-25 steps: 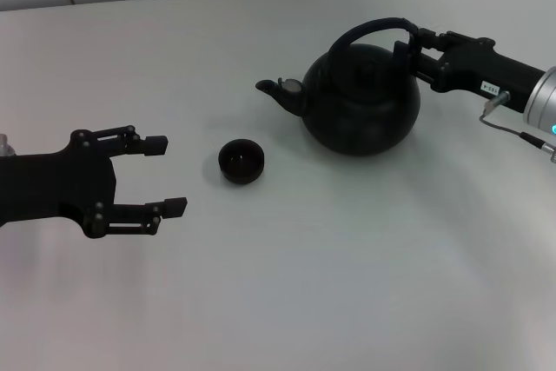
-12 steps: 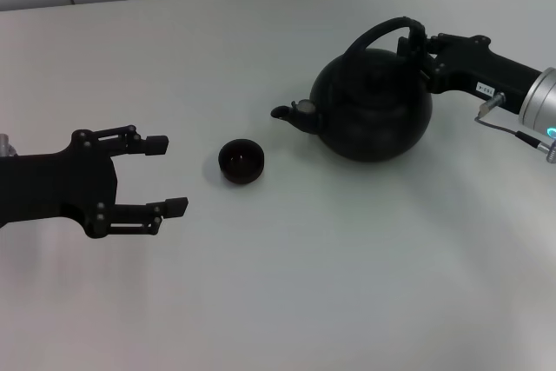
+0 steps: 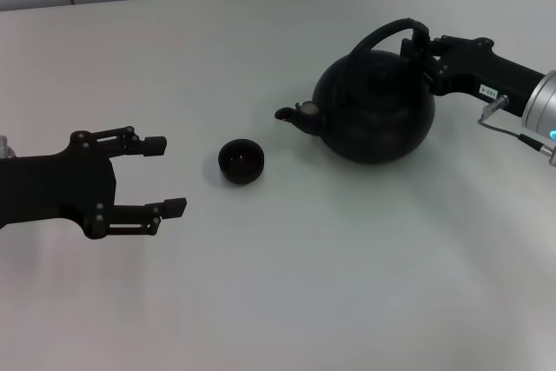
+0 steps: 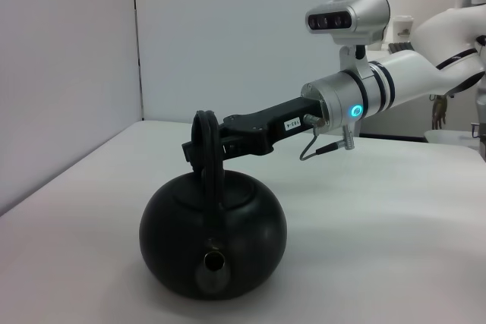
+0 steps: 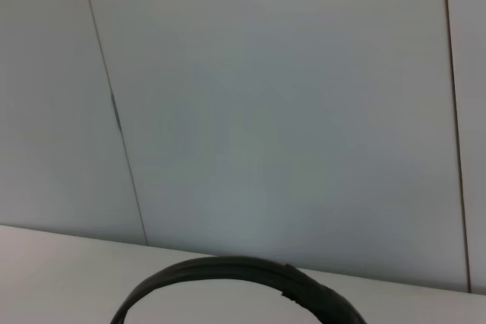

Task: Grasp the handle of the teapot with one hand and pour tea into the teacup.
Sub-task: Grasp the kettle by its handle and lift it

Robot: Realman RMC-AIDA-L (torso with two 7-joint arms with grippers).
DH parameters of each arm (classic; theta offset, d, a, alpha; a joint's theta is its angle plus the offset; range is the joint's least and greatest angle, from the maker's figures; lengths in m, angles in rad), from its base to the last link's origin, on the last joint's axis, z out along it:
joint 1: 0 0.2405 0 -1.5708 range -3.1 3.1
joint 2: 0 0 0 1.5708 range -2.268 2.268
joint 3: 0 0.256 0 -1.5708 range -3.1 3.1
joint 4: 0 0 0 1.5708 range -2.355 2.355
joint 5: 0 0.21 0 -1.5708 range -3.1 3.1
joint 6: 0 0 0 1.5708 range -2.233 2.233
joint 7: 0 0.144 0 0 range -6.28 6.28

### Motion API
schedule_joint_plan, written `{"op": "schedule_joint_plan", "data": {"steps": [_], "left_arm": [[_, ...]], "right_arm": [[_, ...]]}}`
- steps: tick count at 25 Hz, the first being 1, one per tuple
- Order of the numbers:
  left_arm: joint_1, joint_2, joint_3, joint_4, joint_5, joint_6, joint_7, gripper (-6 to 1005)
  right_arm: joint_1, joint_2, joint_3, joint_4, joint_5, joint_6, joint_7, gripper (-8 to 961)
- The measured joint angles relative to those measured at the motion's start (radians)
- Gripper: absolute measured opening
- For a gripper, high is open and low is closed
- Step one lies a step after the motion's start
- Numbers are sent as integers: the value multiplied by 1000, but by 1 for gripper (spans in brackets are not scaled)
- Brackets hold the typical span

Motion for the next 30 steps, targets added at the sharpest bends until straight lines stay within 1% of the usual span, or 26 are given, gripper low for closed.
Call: {"op": "schedule_joint_plan", "data": {"steps": [17,23,30], "left_arm": [[11,0,0,0,0,0,2,829],[13,0,0,2,0,0,2,829],[15,0,0,4,0,0,2,829]], "right_arm": [[-3,2,1,1,0,-7,-27,138],[1,1,7,-24,0,-43,-31,137],[16,0,-1,-50,0,-54,-30,136]]}}
